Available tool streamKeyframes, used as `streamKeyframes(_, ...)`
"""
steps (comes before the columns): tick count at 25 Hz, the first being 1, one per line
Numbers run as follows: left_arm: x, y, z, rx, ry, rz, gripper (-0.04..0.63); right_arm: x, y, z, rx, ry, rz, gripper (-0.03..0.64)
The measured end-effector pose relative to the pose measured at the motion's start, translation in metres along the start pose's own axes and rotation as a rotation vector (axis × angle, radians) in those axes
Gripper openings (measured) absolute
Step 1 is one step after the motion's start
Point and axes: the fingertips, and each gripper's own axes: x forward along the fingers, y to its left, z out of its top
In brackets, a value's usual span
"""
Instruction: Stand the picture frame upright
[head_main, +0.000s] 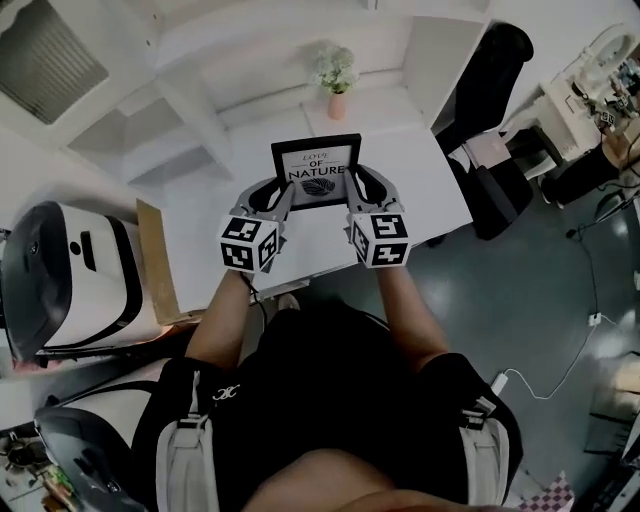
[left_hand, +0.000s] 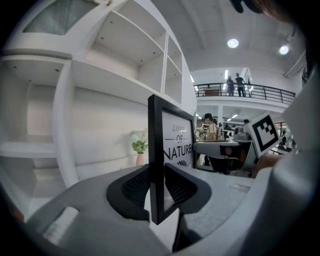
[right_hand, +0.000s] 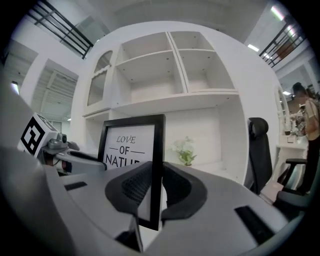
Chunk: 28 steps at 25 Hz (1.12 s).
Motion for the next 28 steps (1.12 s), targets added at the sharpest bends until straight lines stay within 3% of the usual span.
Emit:
streamKeyframes(6, -0.059, 0.074, -0.012, -0.061, -0.01, 0.172, 0.1, 0.056, 0.085, 0.003, -0.028, 0.011, 0.179, 0.066)
streamKeyframes(12, -0.108, 0.133, -0.029, -0.117, -0.011, 0.287, 0.1, 0.097, 0.159, -0.002, -0.043, 0.039, 0.306, 0.066)
streamKeyframes(19, -0.13, 0.184, -0.051, -0.134, 0.022, 0.333, 0.101, 0.133, 0.207, -0.02, -0.047, 0.08, 0.344, 0.066)
streamKeyframes(28, -0.124, 0.232, -0.084, -0.14, 0.082, 0.318, 0.101, 0.175, 0.231, -0.053, -0.067, 0.123, 0.309, 0.066)
